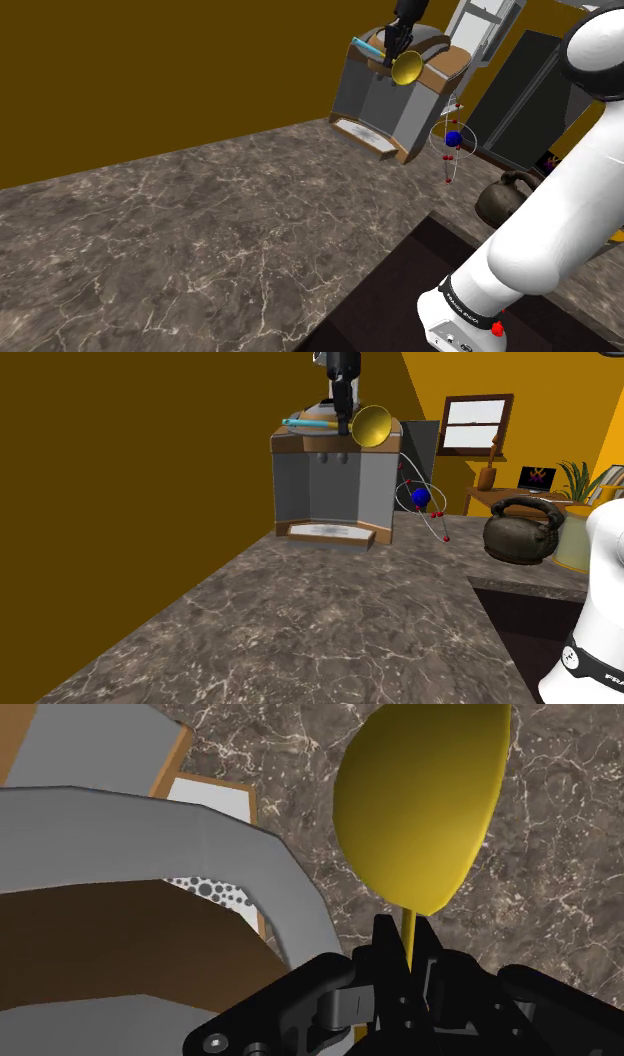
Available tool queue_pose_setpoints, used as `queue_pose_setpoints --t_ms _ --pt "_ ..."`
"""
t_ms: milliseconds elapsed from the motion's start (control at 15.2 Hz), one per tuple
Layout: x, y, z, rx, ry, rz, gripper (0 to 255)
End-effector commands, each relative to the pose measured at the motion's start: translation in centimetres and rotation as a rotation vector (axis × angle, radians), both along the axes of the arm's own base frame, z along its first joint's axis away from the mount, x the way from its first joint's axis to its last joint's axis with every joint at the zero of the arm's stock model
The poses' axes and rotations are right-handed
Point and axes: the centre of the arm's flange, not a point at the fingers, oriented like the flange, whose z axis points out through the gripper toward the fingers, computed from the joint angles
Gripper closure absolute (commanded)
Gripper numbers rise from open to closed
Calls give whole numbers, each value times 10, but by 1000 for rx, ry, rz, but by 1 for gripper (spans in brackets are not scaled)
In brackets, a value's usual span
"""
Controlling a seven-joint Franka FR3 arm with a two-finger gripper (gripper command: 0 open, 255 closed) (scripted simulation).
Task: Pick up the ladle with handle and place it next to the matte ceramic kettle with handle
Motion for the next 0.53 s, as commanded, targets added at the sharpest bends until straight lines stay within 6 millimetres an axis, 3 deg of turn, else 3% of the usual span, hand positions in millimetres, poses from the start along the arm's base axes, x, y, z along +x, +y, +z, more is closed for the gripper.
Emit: queue_pose_setpoints --t_ms 0,462 --pt "-15 -22 -4 -4 10 -9 255" --pt "-81 -87 -4 -4 10 -9 255"
